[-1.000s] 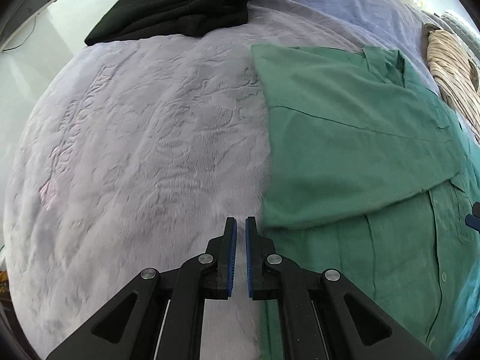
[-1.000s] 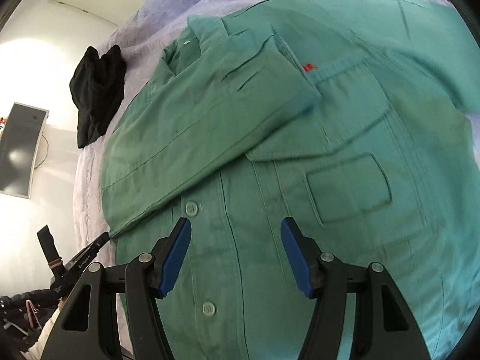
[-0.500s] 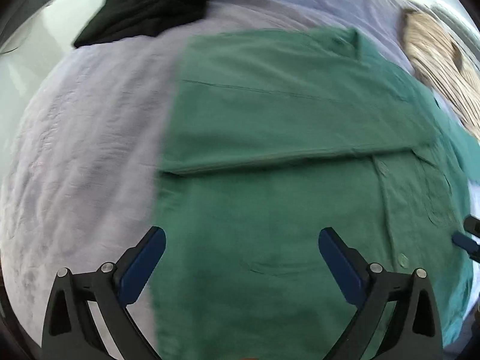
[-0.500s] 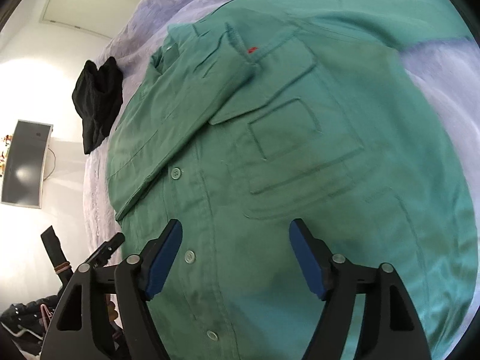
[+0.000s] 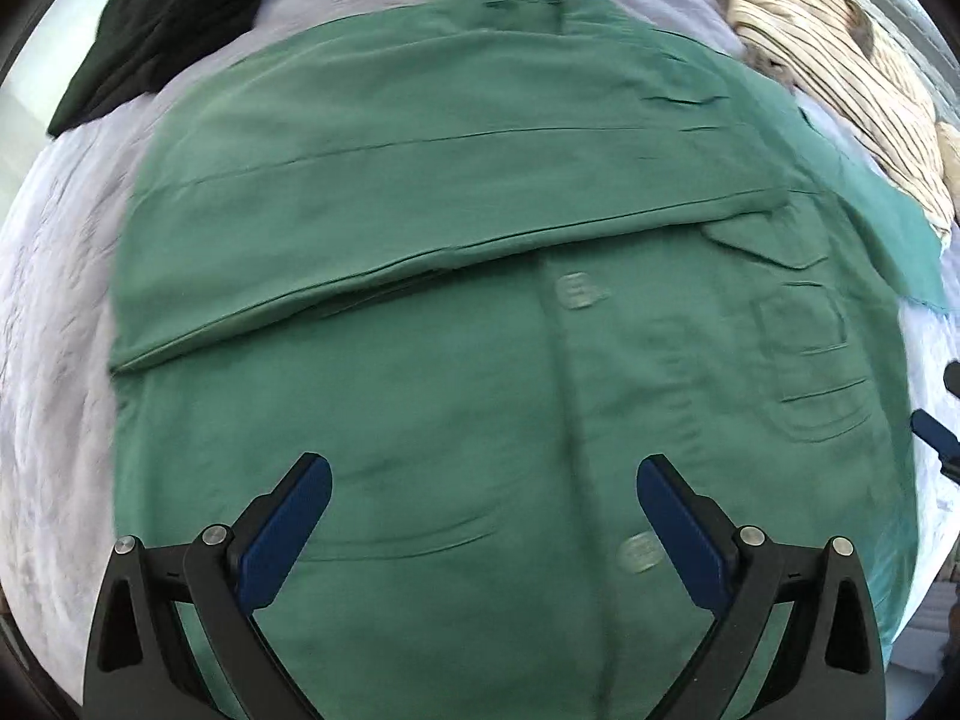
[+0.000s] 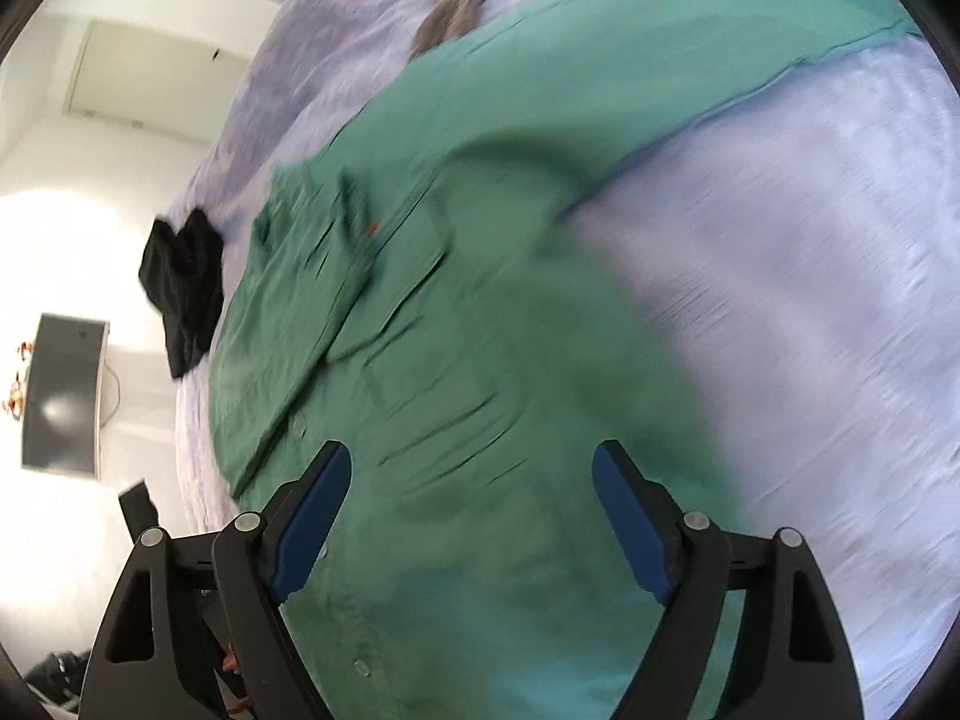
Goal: Fold large clothes
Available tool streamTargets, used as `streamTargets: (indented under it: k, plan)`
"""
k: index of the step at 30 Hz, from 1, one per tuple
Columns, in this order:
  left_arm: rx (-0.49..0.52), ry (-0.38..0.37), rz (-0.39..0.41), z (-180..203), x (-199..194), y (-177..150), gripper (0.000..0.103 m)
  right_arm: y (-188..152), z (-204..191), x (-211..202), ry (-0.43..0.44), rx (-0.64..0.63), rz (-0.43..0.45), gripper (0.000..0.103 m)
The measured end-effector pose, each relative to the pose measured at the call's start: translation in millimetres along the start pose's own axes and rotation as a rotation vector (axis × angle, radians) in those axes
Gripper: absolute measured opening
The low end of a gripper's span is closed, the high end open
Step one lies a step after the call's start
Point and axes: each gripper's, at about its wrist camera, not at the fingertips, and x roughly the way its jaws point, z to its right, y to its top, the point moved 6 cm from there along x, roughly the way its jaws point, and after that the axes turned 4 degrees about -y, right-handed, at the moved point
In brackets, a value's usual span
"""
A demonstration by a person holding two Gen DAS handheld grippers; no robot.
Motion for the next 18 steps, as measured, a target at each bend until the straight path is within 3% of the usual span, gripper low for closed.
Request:
streamTargets:
  k: [2,3,11,18]
  plan:
    - [-0.011,-0.024,-0.006,18,5,7,0.102,18,19,-8,-0.009,0.031,0.025,0.102]
    - [-0.013,-0.037,-0.008,30,6,9,0.102,26,29,-12,-0.006,0.047,0.036,0.103]
    - [0.068,-0.077,-0.011,109,20,30,0.102,91,89,-37,-0.002,0.165,0.120,0.103]
    - [0.078,-0.081,-0.017,145,31,39,0.102,154,159,-48,0.021,0.341,0.229,0.103]
